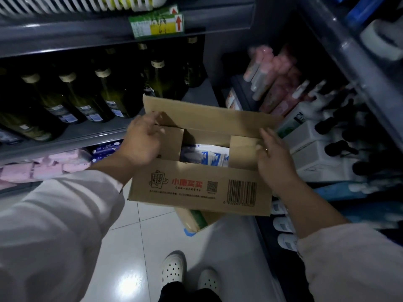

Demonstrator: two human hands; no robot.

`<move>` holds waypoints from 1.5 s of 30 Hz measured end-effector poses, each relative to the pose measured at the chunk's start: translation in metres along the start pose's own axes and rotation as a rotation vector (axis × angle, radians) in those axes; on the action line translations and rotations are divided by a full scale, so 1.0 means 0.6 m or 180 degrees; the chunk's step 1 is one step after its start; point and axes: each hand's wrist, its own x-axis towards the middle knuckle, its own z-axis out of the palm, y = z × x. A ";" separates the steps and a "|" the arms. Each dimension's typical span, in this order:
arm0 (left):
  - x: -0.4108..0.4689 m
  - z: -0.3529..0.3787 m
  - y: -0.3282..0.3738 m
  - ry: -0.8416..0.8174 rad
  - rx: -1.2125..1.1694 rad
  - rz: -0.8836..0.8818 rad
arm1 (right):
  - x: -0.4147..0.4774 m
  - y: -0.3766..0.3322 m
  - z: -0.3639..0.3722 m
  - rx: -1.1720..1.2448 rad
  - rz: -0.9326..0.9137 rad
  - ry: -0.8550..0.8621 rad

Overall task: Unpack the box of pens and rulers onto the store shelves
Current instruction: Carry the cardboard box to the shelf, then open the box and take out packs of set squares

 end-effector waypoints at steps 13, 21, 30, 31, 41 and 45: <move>0.080 0.035 -0.027 -0.0622 0.2321 0.0332 | 0.082 0.031 0.056 -0.1543 -0.0026 -0.0711; 0.062 0.037 -0.002 -0.0477 0.2395 0.0395 | 0.065 0.016 0.047 -0.1212 -0.0206 -0.0367; -0.081 0.050 0.037 -0.0780 0.2095 0.0975 | -0.054 -0.022 0.008 -0.0854 -0.0614 -0.0448; -0.093 0.045 0.040 -0.0732 0.2065 0.0965 | -0.065 -0.026 -0.002 -0.0798 -0.0628 -0.0441; -0.235 -0.010 0.064 -0.0602 0.1396 0.0216 | -0.187 -0.051 -0.068 -0.0396 -0.0162 -0.1151; -0.262 0.003 0.034 -0.0919 0.1682 -0.0184 | -0.218 -0.023 -0.041 -0.0818 -0.0194 -0.1334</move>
